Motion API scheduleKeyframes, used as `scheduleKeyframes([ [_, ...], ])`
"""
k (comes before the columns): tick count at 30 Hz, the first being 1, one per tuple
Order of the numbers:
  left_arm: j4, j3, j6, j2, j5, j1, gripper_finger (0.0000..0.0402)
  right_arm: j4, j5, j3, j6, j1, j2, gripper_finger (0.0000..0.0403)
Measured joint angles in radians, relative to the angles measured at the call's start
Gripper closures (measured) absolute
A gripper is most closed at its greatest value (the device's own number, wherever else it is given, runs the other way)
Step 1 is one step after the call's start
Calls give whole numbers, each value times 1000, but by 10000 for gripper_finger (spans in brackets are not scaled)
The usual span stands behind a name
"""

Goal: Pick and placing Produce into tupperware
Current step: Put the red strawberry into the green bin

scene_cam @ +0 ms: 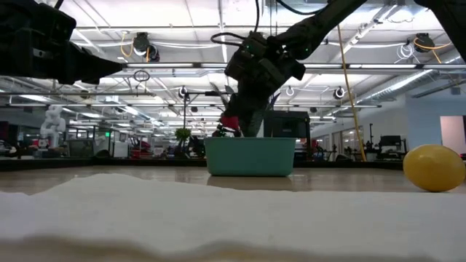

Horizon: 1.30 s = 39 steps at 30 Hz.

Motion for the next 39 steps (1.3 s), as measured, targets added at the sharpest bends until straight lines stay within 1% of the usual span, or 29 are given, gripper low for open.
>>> scheduleKeyframes([
  [6,0,0,0,0,0,0,376,-2,-3,-1,-8,4,-2,264],
  [11,0,0,-2,0,0,0,376,-5,49,-1,-2,6,-6,264],
  [13,0,0,-6,0,0,0,376,-12,71,-2,13,5,-19,264],
  [22,0,0,-17,0,0,0,376,-57,79,-2,81,5,-128,264],
  [24,0,0,-18,0,0,0,376,-75,112,-2,114,5,-150,265],
  [28,1,0,-24,0,0,0,376,-95,222,-2,192,4,-189,267],
  [31,0,0,-24,0,0,0,376,-116,282,-2,233,4,-206,268],
  [39,0,0,-24,0,0,0,376,-169,289,-2,257,12,-265,269],
])
